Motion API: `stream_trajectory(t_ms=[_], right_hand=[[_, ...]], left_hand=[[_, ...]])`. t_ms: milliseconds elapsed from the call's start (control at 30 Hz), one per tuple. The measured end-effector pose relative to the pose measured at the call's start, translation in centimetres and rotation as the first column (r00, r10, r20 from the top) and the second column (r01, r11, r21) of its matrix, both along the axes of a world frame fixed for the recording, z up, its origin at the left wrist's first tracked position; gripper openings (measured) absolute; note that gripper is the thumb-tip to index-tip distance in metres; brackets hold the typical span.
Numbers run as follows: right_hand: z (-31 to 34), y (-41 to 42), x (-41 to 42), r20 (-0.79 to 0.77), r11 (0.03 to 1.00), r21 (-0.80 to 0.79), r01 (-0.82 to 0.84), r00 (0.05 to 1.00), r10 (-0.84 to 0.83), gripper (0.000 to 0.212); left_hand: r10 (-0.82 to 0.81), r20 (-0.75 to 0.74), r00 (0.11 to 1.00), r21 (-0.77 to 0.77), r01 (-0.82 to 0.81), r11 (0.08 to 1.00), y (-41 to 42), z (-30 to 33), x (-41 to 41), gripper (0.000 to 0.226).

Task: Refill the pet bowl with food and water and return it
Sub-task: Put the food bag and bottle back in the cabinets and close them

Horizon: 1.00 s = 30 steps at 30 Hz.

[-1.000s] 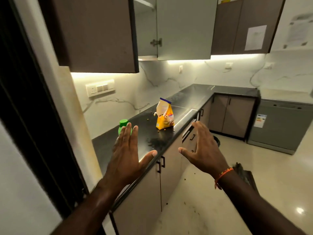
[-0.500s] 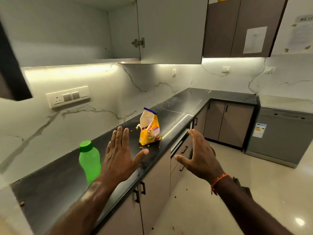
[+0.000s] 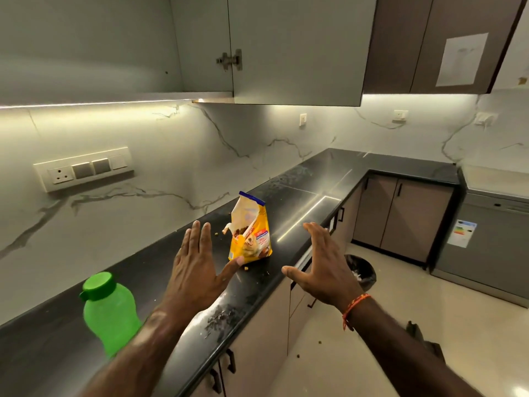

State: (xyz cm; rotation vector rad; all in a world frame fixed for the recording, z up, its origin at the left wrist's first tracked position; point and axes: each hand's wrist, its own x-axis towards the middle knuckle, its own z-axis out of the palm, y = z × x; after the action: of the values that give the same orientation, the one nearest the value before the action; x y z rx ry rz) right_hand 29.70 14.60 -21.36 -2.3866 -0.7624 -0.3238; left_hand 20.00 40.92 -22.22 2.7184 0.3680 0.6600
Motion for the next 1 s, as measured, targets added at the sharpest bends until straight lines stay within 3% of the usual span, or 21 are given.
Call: stream_trajectory(t_ms=[167,600,867,1000], right_hand=[[-0.4,3.4,6.9,0.007,1.000,-0.007,-0.017,1.000,0.017,0.105],[-3.2,12.3,20.5,-0.166,0.996,-0.012,-0.091,0.982,0.088,0.111],[-6.6,15.5,27.8,-0.366,0.975,-0.089,-0.202,0.917,0.157,0.135],[-8.7,16.3,31.7,-0.494,0.965,-0.075,-0.252,0.850,0.184,0.153]], left_hand=[[-0.002,-0.028,1.000,-0.008,0.001,1.000,3.5,-0.9,6.9,0.115],[-0.012,-0.205,0.979,-0.081,-0.005,0.997,11.2,-3.8,20.4,0.134],[-0.061,-0.345,0.936,-0.228,-0.021,0.974,11.0,-7.8,26.0,0.154],[-0.104,-0.380,0.919,-0.384,-0.054,0.922,10.8,-10.0,28.7,0.162]])
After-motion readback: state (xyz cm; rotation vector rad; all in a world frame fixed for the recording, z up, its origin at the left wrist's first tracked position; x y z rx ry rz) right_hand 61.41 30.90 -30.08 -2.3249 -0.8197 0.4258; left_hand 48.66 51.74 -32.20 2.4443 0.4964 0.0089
